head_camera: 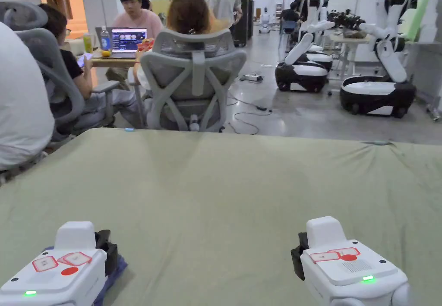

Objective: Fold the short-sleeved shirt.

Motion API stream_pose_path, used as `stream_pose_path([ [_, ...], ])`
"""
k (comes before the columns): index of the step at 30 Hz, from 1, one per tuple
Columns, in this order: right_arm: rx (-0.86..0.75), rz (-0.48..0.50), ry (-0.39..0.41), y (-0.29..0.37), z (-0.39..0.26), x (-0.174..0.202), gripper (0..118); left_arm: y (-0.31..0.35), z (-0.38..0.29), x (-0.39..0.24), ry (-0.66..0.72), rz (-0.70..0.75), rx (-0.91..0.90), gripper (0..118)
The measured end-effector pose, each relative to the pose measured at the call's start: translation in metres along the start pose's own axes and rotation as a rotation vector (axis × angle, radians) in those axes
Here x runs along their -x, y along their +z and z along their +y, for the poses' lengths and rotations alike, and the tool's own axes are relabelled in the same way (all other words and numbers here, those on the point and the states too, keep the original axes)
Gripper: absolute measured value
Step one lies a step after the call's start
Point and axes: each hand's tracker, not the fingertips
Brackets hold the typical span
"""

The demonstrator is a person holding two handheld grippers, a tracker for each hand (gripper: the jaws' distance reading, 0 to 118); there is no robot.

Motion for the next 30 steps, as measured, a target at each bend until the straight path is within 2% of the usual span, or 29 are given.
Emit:
stream_pose_path([
  [4,-0.084,-0.118,0.032,0.037,0.004,-0.064,0,0.018,0.024,-0.08,-0.017,-0.111,-0.077,0],
  [5,-0.1,-0.16,0.028,0.045,0.006,-0.079,0,0.022,0.033,-0.099,-0.064,-0.125,-0.103,0],
  [8,-0.173,-0.198,-0.032,0.071,0.018,-0.118,0,0.036,0.071,-0.14,-0.081,-0.183,-0.187,0],
  [11,-0.257,-0.213,-0.054,0.098,0.031,-0.138,0,0.053,0.102,-0.164,-0.058,-0.207,-0.264,0],
  [15,-0.269,-0.221,-0.037,0.117,0.04,-0.144,0,0.075,0.119,-0.183,-0.075,-0.205,-0.299,0],
  [17,-0.265,-0.211,-0.044,0.119,0.042,-0.145,2,0.081,0.118,-0.188,-0.071,-0.208,-0.298,7],
  [18,-0.258,-0.208,-0.047,0.116,0.043,-0.144,13,0.081,0.117,-0.189,-0.071,-0.225,-0.286,19],
  [19,-0.252,-0.208,-0.047,0.115,0.043,-0.144,31,0.082,0.115,-0.189,-0.069,-0.234,-0.277,36],
  [21,-0.228,-0.207,-0.032,0.112,0.042,-0.141,80,0.083,0.111,-0.189,-0.062,-0.224,-0.276,81],
  [22,-0.225,-0.203,-0.035,0.109,0.041,-0.141,80,0.083,0.109,-0.188,-0.06,-0.219,-0.278,81],
  [23,-0.223,-0.198,-0.04,0.108,0.039,-0.14,87,0.083,0.107,-0.187,-0.053,-0.216,-0.281,87],
  [24,-0.225,-0.19,-0.047,0.108,0.037,-0.139,104,0.084,0.107,-0.185,-0.048,-0.218,-0.283,103],
  [25,-0.232,-0.18,-0.053,0.109,0.035,-0.138,115,0.085,0.106,-0.185,-0.046,-0.227,-0.283,114],
  [26,-0.237,-0.176,-0.056,0.108,0.033,-0.138,118,0.086,0.106,-0.185,-0.047,-0.252,-0.283,118],
  [30,-0.244,-0.185,-0.061,0.109,0.032,-0.136,118,0.086,0.106,-0.191,-0.077,-0.222,-0.281,118],
])
